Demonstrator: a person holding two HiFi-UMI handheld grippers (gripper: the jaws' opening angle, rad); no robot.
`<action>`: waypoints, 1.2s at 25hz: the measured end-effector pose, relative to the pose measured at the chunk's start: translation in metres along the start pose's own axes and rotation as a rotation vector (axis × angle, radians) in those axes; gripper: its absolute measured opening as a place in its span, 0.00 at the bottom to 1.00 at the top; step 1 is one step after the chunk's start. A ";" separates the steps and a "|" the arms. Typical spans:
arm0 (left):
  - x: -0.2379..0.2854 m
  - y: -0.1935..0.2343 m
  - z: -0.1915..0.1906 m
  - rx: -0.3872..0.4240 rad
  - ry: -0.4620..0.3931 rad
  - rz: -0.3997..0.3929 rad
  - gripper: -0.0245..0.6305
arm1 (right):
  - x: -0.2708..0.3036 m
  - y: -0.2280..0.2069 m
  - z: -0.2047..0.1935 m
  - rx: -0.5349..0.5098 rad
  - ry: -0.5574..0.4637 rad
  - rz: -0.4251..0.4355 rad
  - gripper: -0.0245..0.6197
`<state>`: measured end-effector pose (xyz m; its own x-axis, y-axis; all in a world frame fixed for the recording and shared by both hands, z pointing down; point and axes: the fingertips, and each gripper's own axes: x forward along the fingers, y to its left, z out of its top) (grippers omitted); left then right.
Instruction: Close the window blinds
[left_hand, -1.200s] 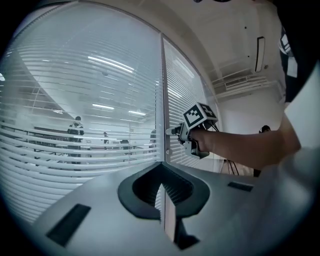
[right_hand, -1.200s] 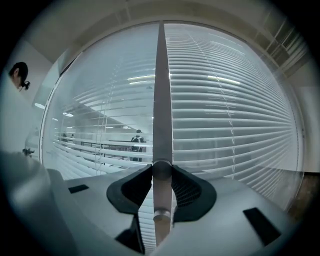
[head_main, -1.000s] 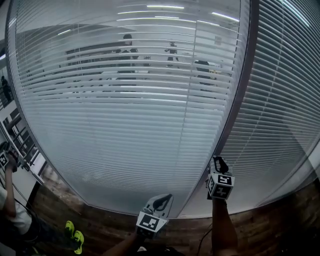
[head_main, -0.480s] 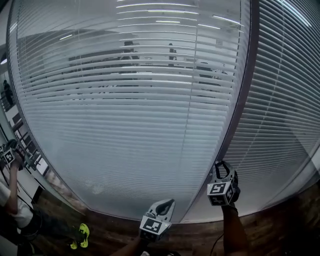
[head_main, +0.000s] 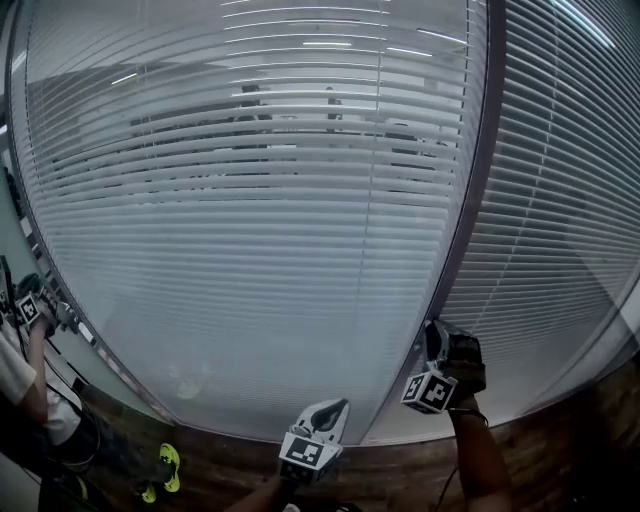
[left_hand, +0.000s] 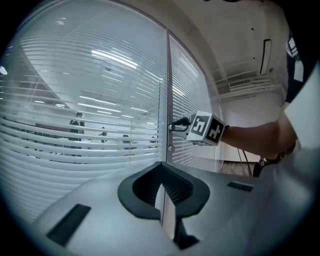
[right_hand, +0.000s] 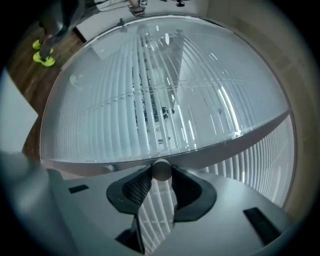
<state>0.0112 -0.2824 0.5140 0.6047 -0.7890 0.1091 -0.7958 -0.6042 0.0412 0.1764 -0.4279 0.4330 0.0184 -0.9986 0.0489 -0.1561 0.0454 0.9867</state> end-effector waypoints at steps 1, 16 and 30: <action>-0.001 0.001 0.000 -0.001 0.001 0.002 0.04 | 0.000 0.000 0.001 -0.030 -0.007 -0.009 0.23; -0.010 0.010 0.002 -0.044 -0.010 0.022 0.04 | -0.001 -0.009 -0.017 1.353 -0.164 0.166 0.28; -0.017 0.009 0.010 -0.045 -0.031 0.016 0.04 | -0.001 -0.010 -0.015 1.461 -0.172 0.106 0.24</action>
<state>-0.0055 -0.2756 0.5030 0.5919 -0.8021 0.0793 -0.8058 -0.5862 0.0842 0.1932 -0.4268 0.4254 -0.1550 -0.9878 -0.0118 -0.9864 0.1554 -0.0534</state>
